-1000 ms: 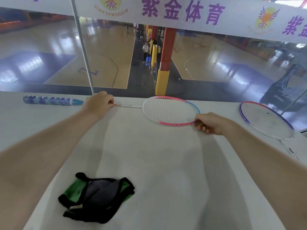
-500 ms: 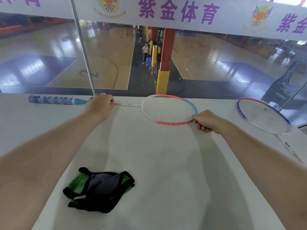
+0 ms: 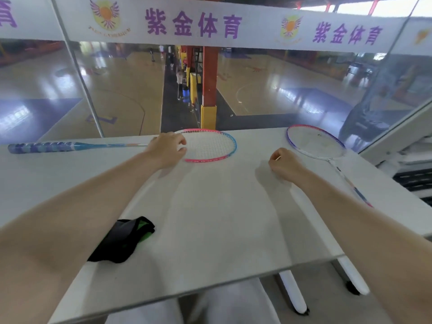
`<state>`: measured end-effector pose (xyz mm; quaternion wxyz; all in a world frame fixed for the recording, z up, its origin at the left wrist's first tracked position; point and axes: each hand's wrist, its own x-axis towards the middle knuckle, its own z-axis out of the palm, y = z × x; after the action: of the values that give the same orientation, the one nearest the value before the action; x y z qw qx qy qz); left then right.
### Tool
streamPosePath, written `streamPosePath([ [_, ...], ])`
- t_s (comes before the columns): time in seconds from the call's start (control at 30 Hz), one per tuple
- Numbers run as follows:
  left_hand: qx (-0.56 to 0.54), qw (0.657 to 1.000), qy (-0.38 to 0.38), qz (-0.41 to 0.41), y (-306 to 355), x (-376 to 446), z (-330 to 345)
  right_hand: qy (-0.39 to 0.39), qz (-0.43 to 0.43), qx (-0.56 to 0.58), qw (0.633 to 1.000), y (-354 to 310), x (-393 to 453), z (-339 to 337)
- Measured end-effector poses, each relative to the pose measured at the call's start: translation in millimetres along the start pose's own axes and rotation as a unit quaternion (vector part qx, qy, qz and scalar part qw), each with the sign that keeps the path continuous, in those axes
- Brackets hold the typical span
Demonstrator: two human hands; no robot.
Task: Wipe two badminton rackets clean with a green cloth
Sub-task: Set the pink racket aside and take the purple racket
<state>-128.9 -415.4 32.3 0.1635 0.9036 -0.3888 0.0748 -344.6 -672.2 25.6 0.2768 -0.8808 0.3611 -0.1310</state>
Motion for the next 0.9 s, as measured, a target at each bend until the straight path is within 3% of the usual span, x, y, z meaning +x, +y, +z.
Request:
streamPosePath([
  [0.13, -0.039, 0.998, 0.002, 0.047, 55, -4, 16, 0.047, 0.007, -0.128, 0.991, 41, -29, -38],
  [0.27, -0.093, 0.993, -0.027, 0.068, 98, -9, 36, 0.076, 0.019, -0.143, 0.987, 90, -38, -58],
  [0.43, -0.111, 0.987, -0.062, 0.099, 138, -16, 59, 0.117, 0.080, -0.266, 0.954, 138, -58, -74],
  [0.57, -0.128, 0.983, -0.079, 0.107, 154, -23, 70, 0.112, 0.109, -0.235, 0.959, 161, -66, -74],
  [0.73, -0.150, 0.979, -0.115, 0.071, 163, -33, 76, 0.128, 0.095, -0.196, 0.968, 170, -71, -77],
  [0.9, -0.151, 0.979, -0.120, 0.069, 160, -40, 77, 0.125, 0.049, -0.227, 0.965, 174, -78, -75],
])
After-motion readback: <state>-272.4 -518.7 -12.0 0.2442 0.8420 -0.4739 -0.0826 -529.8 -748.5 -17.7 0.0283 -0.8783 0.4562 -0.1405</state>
